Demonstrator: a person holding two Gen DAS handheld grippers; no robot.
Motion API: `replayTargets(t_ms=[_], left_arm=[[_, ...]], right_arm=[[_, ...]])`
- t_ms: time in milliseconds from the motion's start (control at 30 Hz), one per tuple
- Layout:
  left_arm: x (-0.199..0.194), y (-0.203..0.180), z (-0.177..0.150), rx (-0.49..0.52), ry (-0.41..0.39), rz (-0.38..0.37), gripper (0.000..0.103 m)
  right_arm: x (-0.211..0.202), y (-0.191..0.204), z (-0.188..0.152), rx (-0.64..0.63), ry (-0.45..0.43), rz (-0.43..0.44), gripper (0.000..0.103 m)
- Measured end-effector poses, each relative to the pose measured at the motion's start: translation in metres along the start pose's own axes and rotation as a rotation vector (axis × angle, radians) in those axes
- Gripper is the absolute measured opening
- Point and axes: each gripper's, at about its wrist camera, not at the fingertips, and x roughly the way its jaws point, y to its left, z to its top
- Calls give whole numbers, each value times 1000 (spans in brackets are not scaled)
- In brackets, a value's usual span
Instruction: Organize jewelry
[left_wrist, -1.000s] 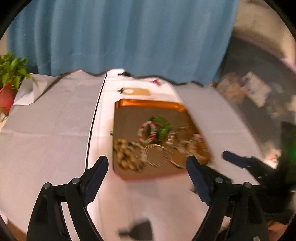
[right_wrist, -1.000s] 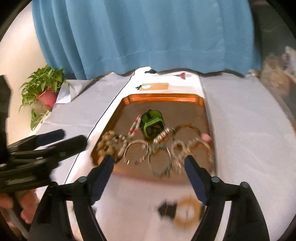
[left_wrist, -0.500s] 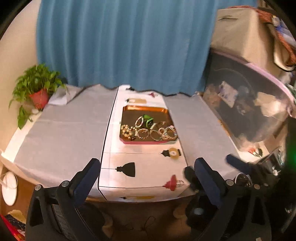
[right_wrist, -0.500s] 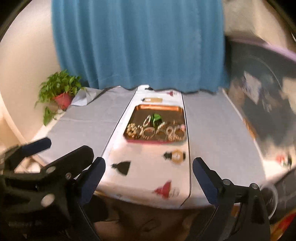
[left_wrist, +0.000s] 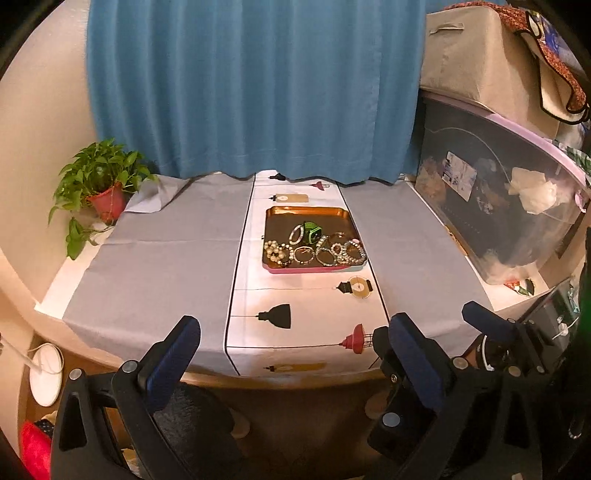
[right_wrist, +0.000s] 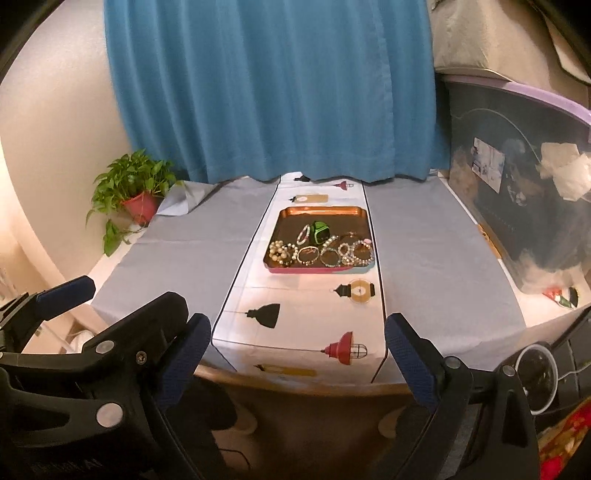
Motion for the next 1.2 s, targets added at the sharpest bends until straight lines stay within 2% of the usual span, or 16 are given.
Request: replayTargets(t_ms=[233,533,1200], left_arm=[[1,-1,-2,23,1,38,101],[8,1,0,28,23,49,102],[7,3,0,40,27,37,103]], right_arm=[[9,2,-1,4,22,12,95],[16,1,-2,11,38,19,95],[19,2,-4,12,45,34,95]])
